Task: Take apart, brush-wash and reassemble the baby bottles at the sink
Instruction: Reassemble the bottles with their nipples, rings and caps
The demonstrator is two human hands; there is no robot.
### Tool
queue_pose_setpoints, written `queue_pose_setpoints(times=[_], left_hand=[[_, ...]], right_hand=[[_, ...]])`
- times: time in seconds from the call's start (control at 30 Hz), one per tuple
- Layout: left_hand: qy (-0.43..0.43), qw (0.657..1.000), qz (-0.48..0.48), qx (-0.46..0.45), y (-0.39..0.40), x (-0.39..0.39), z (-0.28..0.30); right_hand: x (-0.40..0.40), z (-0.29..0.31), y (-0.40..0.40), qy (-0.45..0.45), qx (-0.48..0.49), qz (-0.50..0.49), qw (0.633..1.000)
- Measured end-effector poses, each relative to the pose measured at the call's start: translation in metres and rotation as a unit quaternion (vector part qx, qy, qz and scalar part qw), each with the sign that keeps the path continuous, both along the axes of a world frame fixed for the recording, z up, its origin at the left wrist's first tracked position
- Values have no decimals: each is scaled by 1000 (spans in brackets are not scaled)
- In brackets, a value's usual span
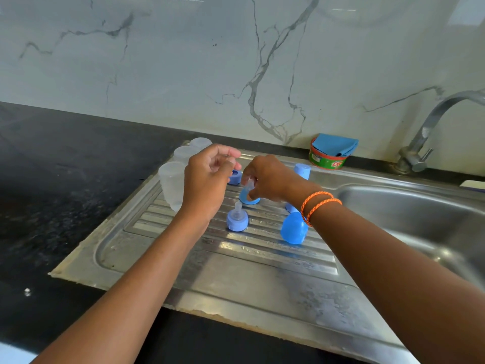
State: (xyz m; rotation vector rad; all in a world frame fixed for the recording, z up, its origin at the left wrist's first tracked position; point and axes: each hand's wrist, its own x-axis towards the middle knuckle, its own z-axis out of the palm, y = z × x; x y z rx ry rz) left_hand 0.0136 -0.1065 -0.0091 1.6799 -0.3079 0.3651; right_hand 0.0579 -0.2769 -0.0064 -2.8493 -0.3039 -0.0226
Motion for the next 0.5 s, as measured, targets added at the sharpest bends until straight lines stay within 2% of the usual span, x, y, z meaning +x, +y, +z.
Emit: queue_pose_setpoints(times=[0.1,0.23,0.37,0.5], left_hand=[[-32,998,22,51,-1,5,2],[-60,975,23,214,-4,18,11],[-17,925,22,378,-12,35,15],[35,850,-17,526,-28,54,8]], right_hand=[[-6,11,-8,-4,39,-1,999],[0,30,-31,-45,96,-54,993],[11,20,-46,-63,-10,-110,992],[14,5,-45,-56,-132,-70,987]])
